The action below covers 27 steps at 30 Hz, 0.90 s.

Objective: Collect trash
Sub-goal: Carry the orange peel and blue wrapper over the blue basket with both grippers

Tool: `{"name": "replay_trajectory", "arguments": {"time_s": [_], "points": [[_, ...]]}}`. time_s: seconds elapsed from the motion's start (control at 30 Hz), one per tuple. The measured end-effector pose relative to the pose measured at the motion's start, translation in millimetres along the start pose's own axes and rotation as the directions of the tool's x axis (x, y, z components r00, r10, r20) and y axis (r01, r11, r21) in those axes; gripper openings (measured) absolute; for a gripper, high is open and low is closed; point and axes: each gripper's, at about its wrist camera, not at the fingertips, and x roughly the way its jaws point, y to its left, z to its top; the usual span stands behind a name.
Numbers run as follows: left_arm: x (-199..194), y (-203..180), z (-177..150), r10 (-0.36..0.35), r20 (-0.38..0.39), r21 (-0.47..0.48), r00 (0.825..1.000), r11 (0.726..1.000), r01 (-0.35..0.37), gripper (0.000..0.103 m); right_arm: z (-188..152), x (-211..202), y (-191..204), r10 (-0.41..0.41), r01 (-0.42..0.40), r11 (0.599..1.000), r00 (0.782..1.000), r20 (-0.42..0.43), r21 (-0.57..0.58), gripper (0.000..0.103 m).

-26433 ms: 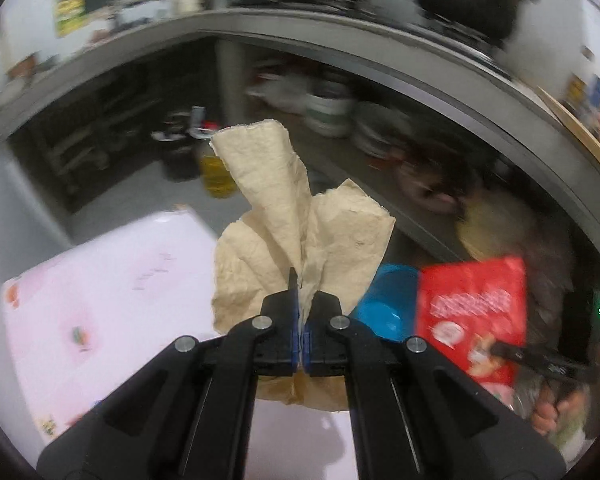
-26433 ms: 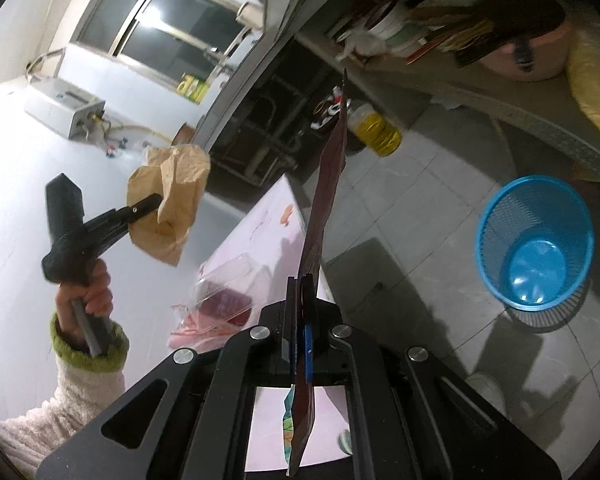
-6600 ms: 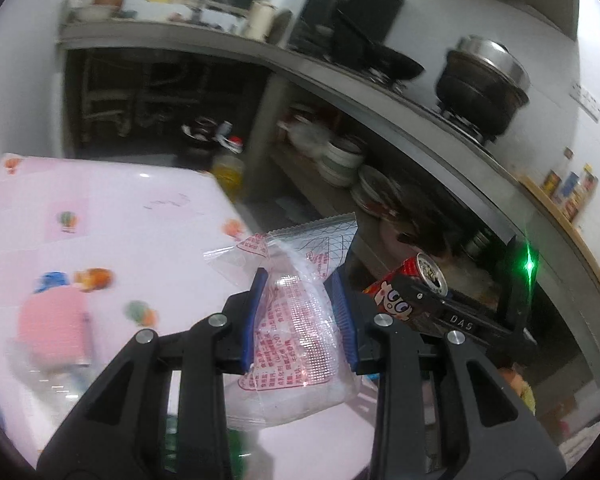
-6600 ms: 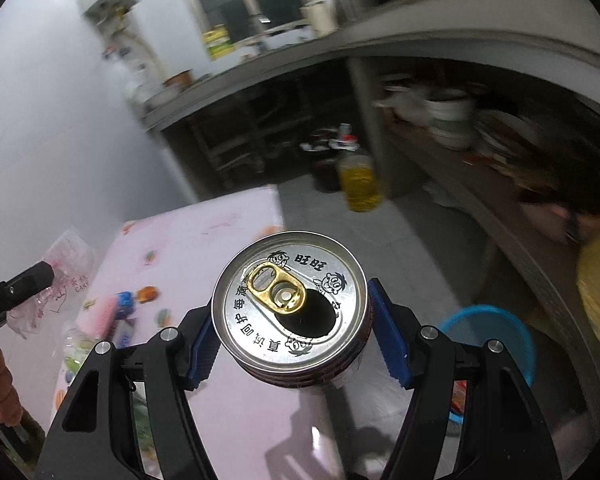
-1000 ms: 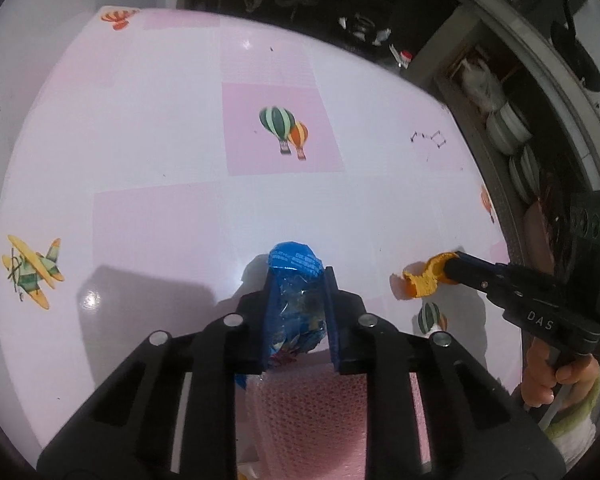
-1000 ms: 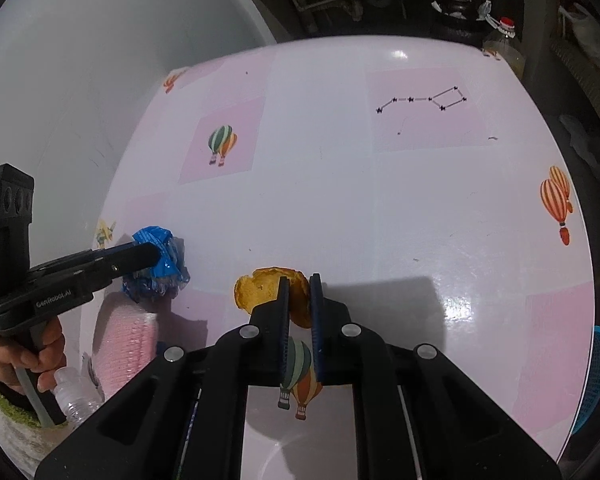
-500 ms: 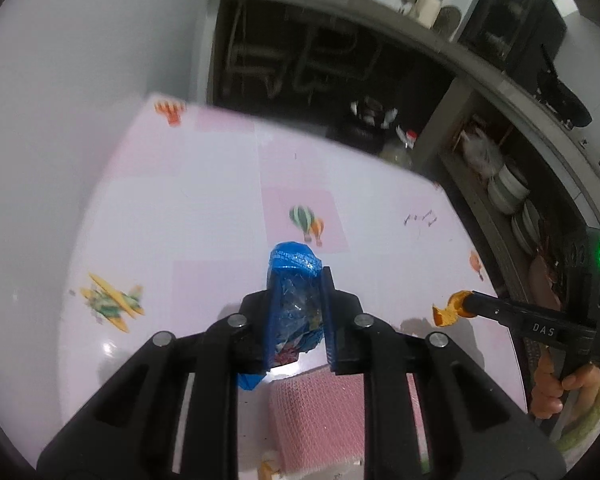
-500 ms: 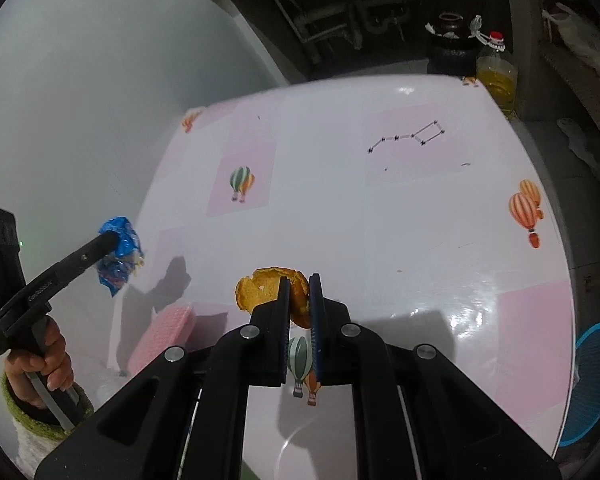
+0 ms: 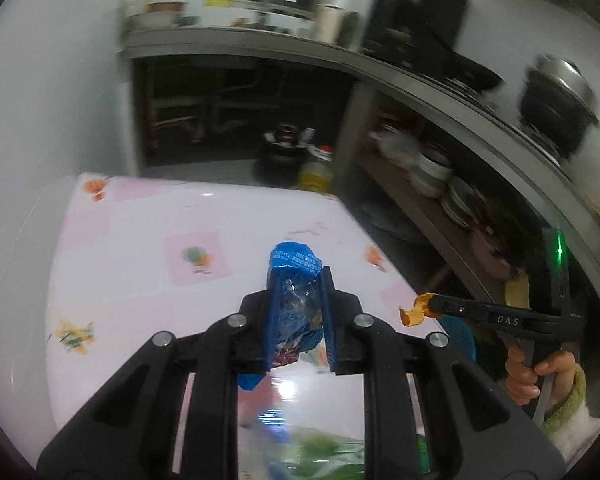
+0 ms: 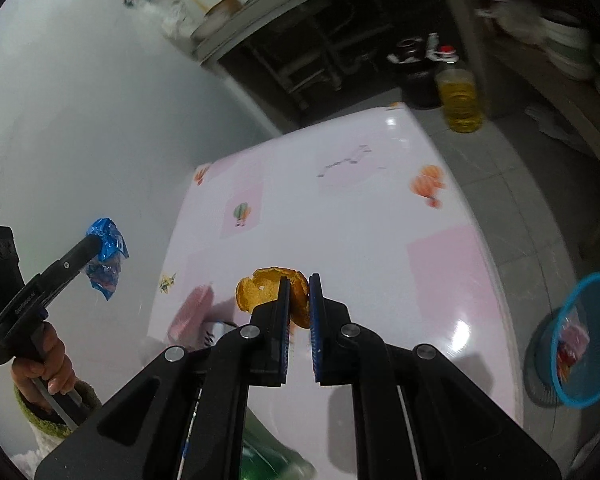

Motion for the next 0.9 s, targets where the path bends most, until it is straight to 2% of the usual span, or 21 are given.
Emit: {"name": "replay_trajectory", "arguments": {"time_s": [0.2,0.33,0.4,0.53,0.57,0.67,0.73,0.83,0.9], "points": [[22,-91,-4,-0.116,-0.071,0.14,0.991,0.982,0.125,0.017,-32,-66,-66,-0.084,0.071,0.989,0.992,0.096,0.127,0.009],[46,-153,-14,-0.184,-0.145,0.207,0.972,0.955,0.211,0.017,-52,-111,-119,-0.172,0.133,0.964,0.972,0.16,0.229,0.009],[64,-192,-21,-0.207,-0.202,0.254,0.957,0.933,0.256,0.017,-65,-132,-150,-0.223,0.166,0.944,0.958,0.181,0.286,0.009],[99,-252,-38,-0.235,-0.32,0.295,0.918,0.896,0.332,0.017,-96,-159,-202,-0.341,0.252,0.887,0.923,0.18,0.386,0.009],[112,-271,-44,-0.234,-0.357,0.3,0.904,0.888,0.348,0.017,-105,-164,-217,-0.37,0.276,0.869,0.914,0.169,0.411,0.009],[141,-311,-60,-0.219,-0.426,0.325,0.878,0.869,0.374,0.018,-124,-165,-255,-0.439,0.348,0.82,0.892,0.11,0.453,0.009],[165,-336,-74,-0.213,-0.488,0.316,0.846,0.86,0.4,0.018,-136,-157,-278,-0.457,0.375,0.798,0.887,0.067,0.471,0.009],[197,-361,-91,-0.199,-0.563,0.299,0.802,0.856,0.422,0.018,-147,-144,-305,-0.451,0.382,0.779,0.892,0.021,0.497,0.009],[214,-373,-100,-0.191,-0.596,0.29,0.78,0.855,0.43,0.018,-147,-130,-322,-0.454,0.394,0.765,0.891,-0.008,0.509,0.009]]}}
